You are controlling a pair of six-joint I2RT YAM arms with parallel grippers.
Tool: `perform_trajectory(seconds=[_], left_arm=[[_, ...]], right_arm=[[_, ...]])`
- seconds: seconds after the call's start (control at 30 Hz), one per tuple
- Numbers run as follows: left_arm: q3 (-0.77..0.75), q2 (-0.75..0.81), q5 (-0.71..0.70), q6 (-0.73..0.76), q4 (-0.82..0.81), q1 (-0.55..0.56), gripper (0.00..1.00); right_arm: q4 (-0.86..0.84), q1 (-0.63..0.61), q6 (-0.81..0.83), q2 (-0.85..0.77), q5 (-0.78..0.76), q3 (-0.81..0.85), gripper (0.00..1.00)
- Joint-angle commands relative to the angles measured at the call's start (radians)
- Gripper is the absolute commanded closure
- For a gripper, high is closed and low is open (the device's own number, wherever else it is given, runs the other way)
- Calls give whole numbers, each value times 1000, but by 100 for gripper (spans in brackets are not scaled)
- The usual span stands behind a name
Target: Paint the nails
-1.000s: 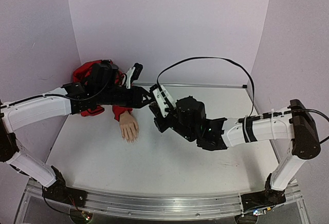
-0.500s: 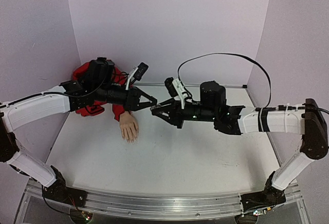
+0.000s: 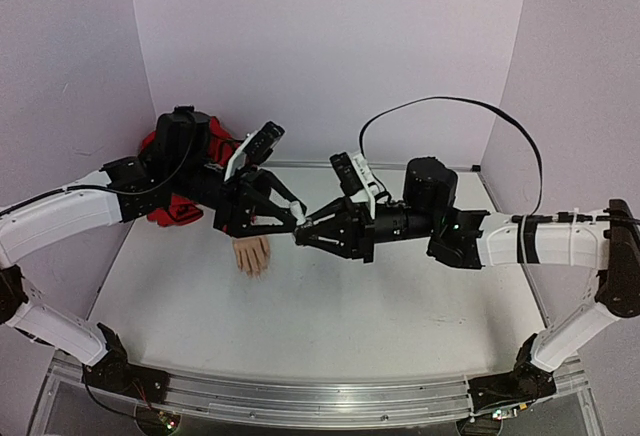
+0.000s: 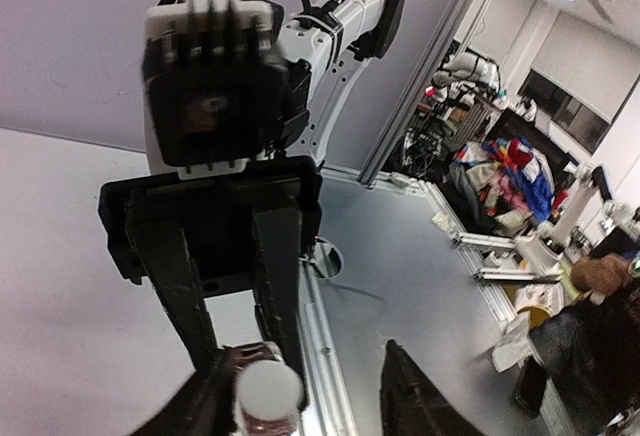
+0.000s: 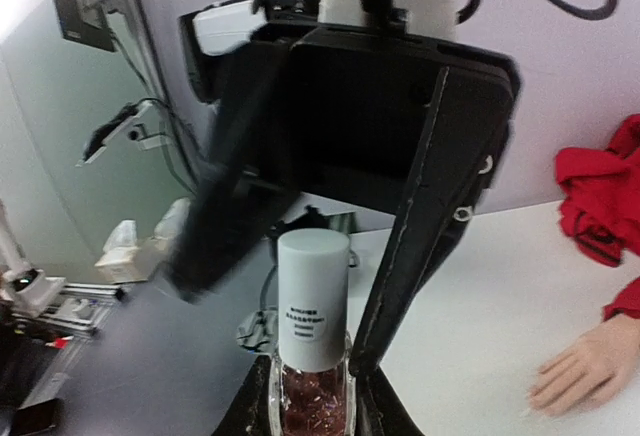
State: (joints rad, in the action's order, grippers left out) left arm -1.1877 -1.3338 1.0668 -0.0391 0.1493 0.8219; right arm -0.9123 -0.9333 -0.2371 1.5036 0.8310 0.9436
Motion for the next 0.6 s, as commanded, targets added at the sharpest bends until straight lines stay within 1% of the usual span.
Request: perform_trajectory(seconds=[0.0,0.07,0.13,0.2,0.23,0.27,0.33,0.37,0.57], left_arm=[[26,105,-179,-99,0,-29,36],[30,121,-327,-119,44,-30,31],[14,113,-471,-178,99,-30,28],[-6,104,-621,-241,137,-30,27],[-8,103,-669,-273,141,-30,27],[-7,101,-694,-299,141,-30,29],[-8,88,-706,-332,119,-30,33],[-8,80,-710,-345,106,-30,34],[-22,34,-735,-361,61,-19,36]], right_arm=[[46,-2,224,-62,-362,-25,100],[49,-6,256,-62,-506,-38,100],[46,-29,287,-48,-655,-38,100],[44,-64,322,-28,-831,-26,100],[39,-81,339,-17,-895,-17,100],[31,-96,352,-3,-950,-9,100],[19,-118,365,24,-1018,16,100],[16,-129,367,39,-1049,24,100],[13,-180,395,105,-1153,87,100]])
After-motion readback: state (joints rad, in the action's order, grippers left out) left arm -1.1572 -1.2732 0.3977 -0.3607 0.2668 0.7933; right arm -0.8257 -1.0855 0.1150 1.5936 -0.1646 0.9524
